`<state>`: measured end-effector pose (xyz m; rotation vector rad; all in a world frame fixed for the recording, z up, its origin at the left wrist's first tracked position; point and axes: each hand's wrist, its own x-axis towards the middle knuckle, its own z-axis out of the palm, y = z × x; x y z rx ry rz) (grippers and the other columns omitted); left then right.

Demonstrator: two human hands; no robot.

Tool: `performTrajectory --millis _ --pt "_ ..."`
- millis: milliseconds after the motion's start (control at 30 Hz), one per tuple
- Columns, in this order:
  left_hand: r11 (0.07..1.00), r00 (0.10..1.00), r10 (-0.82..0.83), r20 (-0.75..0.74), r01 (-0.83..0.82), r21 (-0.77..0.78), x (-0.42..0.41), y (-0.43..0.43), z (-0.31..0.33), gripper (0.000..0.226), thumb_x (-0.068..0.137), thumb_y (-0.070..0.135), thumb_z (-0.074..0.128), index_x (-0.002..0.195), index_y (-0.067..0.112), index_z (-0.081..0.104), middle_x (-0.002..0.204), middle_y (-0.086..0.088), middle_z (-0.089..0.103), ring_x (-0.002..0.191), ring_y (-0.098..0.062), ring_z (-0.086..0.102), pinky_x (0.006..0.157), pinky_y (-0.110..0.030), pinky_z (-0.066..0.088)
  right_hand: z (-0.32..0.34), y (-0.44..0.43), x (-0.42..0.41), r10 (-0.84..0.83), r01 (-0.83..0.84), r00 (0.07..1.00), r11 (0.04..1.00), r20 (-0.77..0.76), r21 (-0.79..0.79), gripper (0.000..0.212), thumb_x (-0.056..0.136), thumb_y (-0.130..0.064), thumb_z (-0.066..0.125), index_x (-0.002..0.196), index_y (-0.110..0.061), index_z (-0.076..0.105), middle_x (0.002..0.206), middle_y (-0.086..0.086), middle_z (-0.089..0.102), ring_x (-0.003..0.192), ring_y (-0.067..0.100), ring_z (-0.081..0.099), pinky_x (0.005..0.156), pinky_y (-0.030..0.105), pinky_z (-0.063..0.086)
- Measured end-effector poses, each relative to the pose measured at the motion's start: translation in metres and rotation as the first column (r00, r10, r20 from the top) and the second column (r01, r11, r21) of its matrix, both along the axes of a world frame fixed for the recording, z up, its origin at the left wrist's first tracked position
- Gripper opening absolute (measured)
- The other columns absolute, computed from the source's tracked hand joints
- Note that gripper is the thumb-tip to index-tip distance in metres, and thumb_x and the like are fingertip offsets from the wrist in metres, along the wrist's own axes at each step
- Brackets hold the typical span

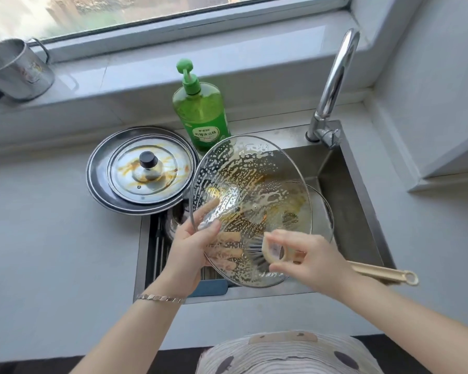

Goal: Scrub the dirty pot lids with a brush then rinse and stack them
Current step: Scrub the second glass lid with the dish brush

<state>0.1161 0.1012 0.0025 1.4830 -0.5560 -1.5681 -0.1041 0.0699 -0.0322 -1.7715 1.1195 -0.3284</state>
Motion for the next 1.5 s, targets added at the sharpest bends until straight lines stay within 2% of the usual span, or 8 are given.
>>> performTrajectory --millis 133,300,433,567,767,1267,1400,1500 --pt "1.0 1.0 0.006 -0.021 -0.006 0.006 0.001 0.002 0.001 0.051 0.082 0.008 0.056 0.129 0.027 0.053 0.095 -0.035 0.065 0.066 -0.042 0.068 0.052 -0.045 0.056 -0.008 -0.035 -0.019 -0.468 0.456 0.867 0.884 -0.171 -0.107 0.033 0.074 -0.024 0.078 0.106 -0.021 0.07 0.101 -0.001 0.07 0.073 0.01 0.056 0.074 0.032 0.047" --pt "0.999 0.999 -0.032 -0.041 0.033 0.041 -0.003 0.004 -0.003 0.054 0.089 -0.006 0.047 0.131 0.027 0.052 0.095 -0.033 0.067 0.066 -0.041 0.068 0.05 -0.043 0.056 0.001 -0.014 0.011 -0.169 0.166 0.985 0.983 -0.038 -0.078 0.051 0.074 -0.03 0.077 0.122 -0.031 0.061 0.118 -0.019 0.056 0.097 -0.003 0.056 0.087 0.023 0.047" --pt "0.998 0.998 -0.034 -0.06 0.037 0.046 -0.003 0.009 -0.002 0.059 0.087 -0.011 0.045 0.132 0.025 0.05 0.093 -0.035 0.066 0.066 -0.043 0.068 0.05 -0.045 0.056 -0.006 -0.047 -0.008 -0.47 0.46 0.865 0.882 -0.175 -0.101 0.035 0.076 -0.033 0.074 0.11 -0.034 0.067 0.087 -0.014 0.064 0.071 0.014 0.054 0.064 0.03 0.044" --pt "0.997 0.997 -0.041 -0.067 0.045 0.059 -0.004 0.009 -0.001 0.061 0.085 -0.013 0.045 0.133 0.025 0.05 0.093 -0.035 0.066 0.065 -0.042 0.068 0.048 -0.044 0.057 -0.006 -0.025 0.005 -0.213 0.204 0.971 0.975 -0.111 -0.088 0.052 0.075 -0.031 0.076 0.124 -0.03 0.06 0.122 -0.012 0.06 0.095 0.005 0.06 0.083 0.024 0.047" --pt "0.995 0.997 -0.072 -0.042 0.075 0.062 -0.008 0.006 0.0 0.073 0.067 -0.003 0.06 0.132 0.028 0.05 0.094 -0.032 0.068 0.068 -0.041 0.069 0.05 -0.041 0.057 -0.012 -0.038 -0.009 -0.375 0.362 0.909 0.927 -0.183 -0.101 0.045 0.076 -0.031 0.075 0.119 -0.028 0.064 0.096 -0.016 0.062 0.079 0.006 0.056 0.072 0.027 0.045" --pt "0.98 0.98 -0.179 -0.092 0.185 0.069 -0.013 0.011 0.0 0.07 0.065 -0.002 0.055 0.128 0.029 0.049 0.094 -0.031 0.068 0.068 -0.039 0.069 0.053 -0.043 0.058 -0.007 -0.054 -0.013 -0.568 0.55 0.819 0.819 -0.086 -0.165 0.049 0.079 -0.031 0.072 0.126 -0.023 0.06 0.104 -0.005 0.067 0.071 0.008 0.052 0.07 0.029 0.046" --pt "0.979 0.979 -0.186 -0.087 0.192 0.072 -0.014 0.008 -0.001 0.071 0.065 -0.002 0.053 0.129 0.029 0.049 0.093 -0.029 0.069 0.067 -0.038 0.069 0.052 -0.041 0.058 -0.004 -0.032 0.005 -0.329 0.323 0.944 0.93 -0.009 -0.179 0.056 0.076 -0.028 0.076 0.128 -0.026 0.057 0.127 -0.007 0.058 0.095 0.006 0.059 0.088 0.028 0.049" --pt "0.975 0.975 -0.208 -0.078 0.213 0.065 -0.013 0.009 0.001 0.071 0.065 -0.002 0.054 0.129 0.029 0.049 0.094 -0.03 0.068 0.069 -0.039 0.069 0.054 -0.042 0.059 -0.001 -0.053 -0.008 -0.544 0.523 0.836 0.828 -0.064 -0.203 0.052 0.08 -0.029 0.072 0.13 -0.021 0.056 0.124 0.0 0.063 0.089 0.012 0.057 0.081 0.034 0.05"
